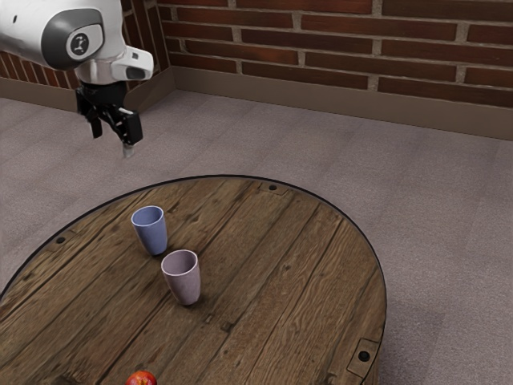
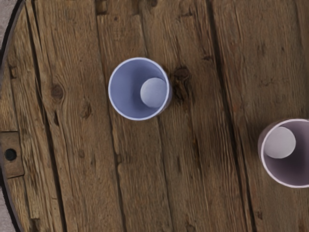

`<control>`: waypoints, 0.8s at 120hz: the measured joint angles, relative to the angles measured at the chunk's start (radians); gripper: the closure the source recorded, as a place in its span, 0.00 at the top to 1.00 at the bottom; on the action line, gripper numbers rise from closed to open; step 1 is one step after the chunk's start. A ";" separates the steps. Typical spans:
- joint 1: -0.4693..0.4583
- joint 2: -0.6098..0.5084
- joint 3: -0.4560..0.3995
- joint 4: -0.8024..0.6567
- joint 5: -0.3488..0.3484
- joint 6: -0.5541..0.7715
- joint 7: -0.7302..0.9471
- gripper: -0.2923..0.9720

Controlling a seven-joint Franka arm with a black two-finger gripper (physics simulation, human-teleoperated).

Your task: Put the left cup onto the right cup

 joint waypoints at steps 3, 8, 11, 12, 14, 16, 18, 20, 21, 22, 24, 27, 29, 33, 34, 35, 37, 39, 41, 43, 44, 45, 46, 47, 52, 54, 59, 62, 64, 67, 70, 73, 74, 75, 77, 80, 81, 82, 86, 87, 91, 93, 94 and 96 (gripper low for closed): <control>0.000 0.000 -0.001 0.000 0.000 0.003 0.000 0.77; -0.001 0.000 -0.001 -0.002 0.000 0.006 0.001 0.77; -0.001 0.000 -0.001 -0.004 0.000 0.007 0.001 0.77; -0.001 0.000 -0.001 -0.005 0.000 0.008 0.001 0.77; -0.001 -0.001 -0.001 -0.007 0.000 0.008 0.001 0.77; 0.000 -0.002 -0.001 -0.009 0.001 0.009 0.001 0.77; 0.001 -0.002 -0.001 -0.012 0.001 0.010 0.001 0.77; 0.004 -0.001 -0.001 -0.017 0.001 0.013 0.001 0.77; 0.006 -0.001 0.000 -0.021 0.001 0.015 0.001 0.77; 0.009 0.000 0.000 -0.025 0.000 0.017 0.001 0.77; 0.014 0.000 0.000 -0.036 0.000 0.021 0.001 0.77; 0.022 0.002 0.000 -0.059 -0.001 0.028 0.000 0.77; 0.027 0.005 0.000 -0.074 -0.001 0.033 0.000 0.77; 0.037 0.015 0.000 -0.095 -0.002 0.043 0.000 0.77; 0.040 0.019 0.000 -0.099 -0.002 0.046 0.000 0.77; 0.042 0.022 0.000 -0.102 -0.002 0.048 0.000 0.77; 0.047 0.029 0.000 -0.108 -0.003 0.052 0.000 0.77; 0.052 0.035 0.000 -0.114 -0.003 0.056 0.000 0.77; 0.056 0.041 0.000 -0.121 -0.003 0.060 0.000 0.77; 0.061 0.047 0.000 -0.127 -0.003 0.063 0.000 0.77; 0.063 0.049 0.000 -0.130 -0.003 0.065 -0.001 0.77; 0.065 0.052 0.000 -0.134 -0.004 0.068 -0.001 0.77; 0.067 0.054 0.000 -0.139 -0.004 0.071 -0.001 0.77; 0.069 0.057 0.000 -0.145 -0.004 0.074 -0.001 0.77; 0.080 0.070 -0.001 -0.168 -0.005 0.093 -0.002 0.77; 0.085 0.077 -0.001 -0.173 -0.008 0.100 -0.003 0.77; 0.095 0.096 0.000 -0.183 -0.020 0.115 -0.004 0.77; 0.101 0.106 0.000 -0.188 -0.026 0.124 -0.005 0.77; 0.105 0.112 0.000 -0.193 -0.034 0.131 -0.005 0.77; 0.110 0.119 0.000 -0.204 -0.047 0.142 -0.006 0.77; 0.114 0.124 0.000 -0.216 -0.059 0.154 -0.006 0.77; 0.117 0.127 0.000 -0.229 -0.068 0.165 -0.007 0.77; 0.117 0.128 0.000 -0.235 -0.071 0.169 -0.007 0.77; 0.118 0.129 0.000 -0.240 -0.073 0.174 -0.007 0.77; 0.119 0.132 0.000 -0.248 -0.078 0.182 -0.007 0.77; 0.120 0.139 0.000 -0.257 -0.083 0.195 -0.008 0.77; 0.120 0.142 0.000 -0.260 -0.085 0.199 -0.008 0.77; 0.120 0.145 0.000 -0.261 -0.088 0.203 -0.008 0.77; 0.121 0.162 0.000 -0.266 -0.102 0.223 -0.009 0.77; 0.121 0.166 0.000 -0.267 -0.105 0.228 -0.009 0.77; 0.121 0.180 0.000 -0.268 -0.116 0.247 -0.009 0.77; 0.121 0.186 0.000 -0.268 -0.120 0.258 -0.010 0.77; 0.121 0.189 0.001 -0.268 -0.122 0.263 -0.010 0.77; 0.121 0.194 0.002 -0.267 -0.126 0.273 -0.010 0.77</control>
